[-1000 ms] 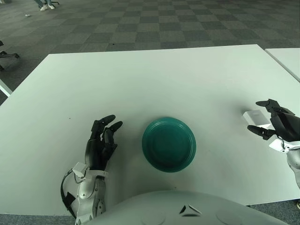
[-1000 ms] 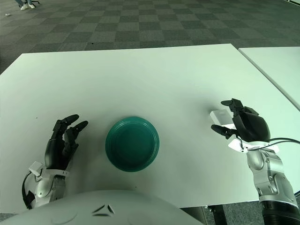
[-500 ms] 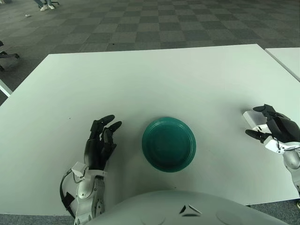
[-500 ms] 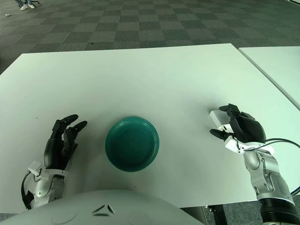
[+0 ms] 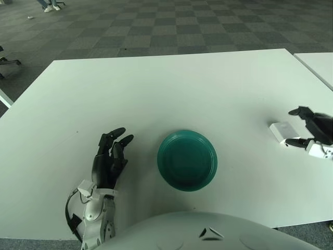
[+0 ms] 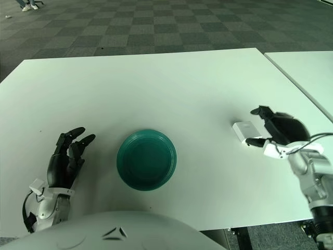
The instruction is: Put the charger into the plate.
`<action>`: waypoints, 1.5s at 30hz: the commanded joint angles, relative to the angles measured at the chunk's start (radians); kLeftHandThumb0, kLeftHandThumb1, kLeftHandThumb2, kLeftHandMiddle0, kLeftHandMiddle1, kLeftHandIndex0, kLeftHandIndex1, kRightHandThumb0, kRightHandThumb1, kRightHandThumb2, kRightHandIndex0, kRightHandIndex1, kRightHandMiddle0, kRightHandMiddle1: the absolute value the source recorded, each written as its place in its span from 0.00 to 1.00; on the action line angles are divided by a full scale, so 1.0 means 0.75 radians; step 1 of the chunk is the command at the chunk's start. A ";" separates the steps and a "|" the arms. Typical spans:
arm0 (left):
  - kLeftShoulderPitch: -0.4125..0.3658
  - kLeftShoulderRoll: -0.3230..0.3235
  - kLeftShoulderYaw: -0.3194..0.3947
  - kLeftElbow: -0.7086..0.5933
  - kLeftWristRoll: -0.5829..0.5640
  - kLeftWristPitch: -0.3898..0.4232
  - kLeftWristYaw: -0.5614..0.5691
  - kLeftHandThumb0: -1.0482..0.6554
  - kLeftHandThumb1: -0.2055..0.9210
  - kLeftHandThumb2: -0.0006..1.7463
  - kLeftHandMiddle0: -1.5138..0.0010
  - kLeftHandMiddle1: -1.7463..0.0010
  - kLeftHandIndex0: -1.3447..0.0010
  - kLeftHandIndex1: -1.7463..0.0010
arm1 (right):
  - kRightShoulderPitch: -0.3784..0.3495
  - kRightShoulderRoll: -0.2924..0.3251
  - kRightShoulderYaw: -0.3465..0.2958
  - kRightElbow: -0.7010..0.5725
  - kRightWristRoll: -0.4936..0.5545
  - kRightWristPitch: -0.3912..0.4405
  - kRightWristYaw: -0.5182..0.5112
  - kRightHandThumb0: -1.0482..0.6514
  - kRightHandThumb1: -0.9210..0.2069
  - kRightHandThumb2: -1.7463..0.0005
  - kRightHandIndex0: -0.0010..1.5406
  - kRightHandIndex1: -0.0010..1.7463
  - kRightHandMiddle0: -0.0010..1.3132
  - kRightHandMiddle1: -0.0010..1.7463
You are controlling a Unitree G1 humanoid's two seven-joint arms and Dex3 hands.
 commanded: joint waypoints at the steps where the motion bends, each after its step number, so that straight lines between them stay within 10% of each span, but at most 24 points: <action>1: 0.006 0.004 0.009 0.027 -0.011 0.028 -0.010 0.14 1.00 0.40 0.80 0.45 0.87 0.32 | -0.043 -0.051 0.045 0.029 -0.005 -0.045 0.037 0.18 0.00 0.83 0.22 0.05 0.00 0.42; 22: 0.005 0.001 0.032 0.042 -0.033 0.003 -0.033 0.14 1.00 0.39 0.82 0.45 0.92 0.33 | -0.361 -0.182 0.249 0.412 0.007 -0.315 0.104 0.19 0.00 0.84 0.24 0.03 0.00 0.38; 45: 0.000 0.012 0.048 0.041 -0.050 0.013 -0.045 0.14 1.00 0.38 0.81 0.45 0.92 0.32 | -0.466 -0.203 0.369 0.525 0.012 -0.392 0.193 0.20 0.00 0.83 0.26 0.03 0.00 0.43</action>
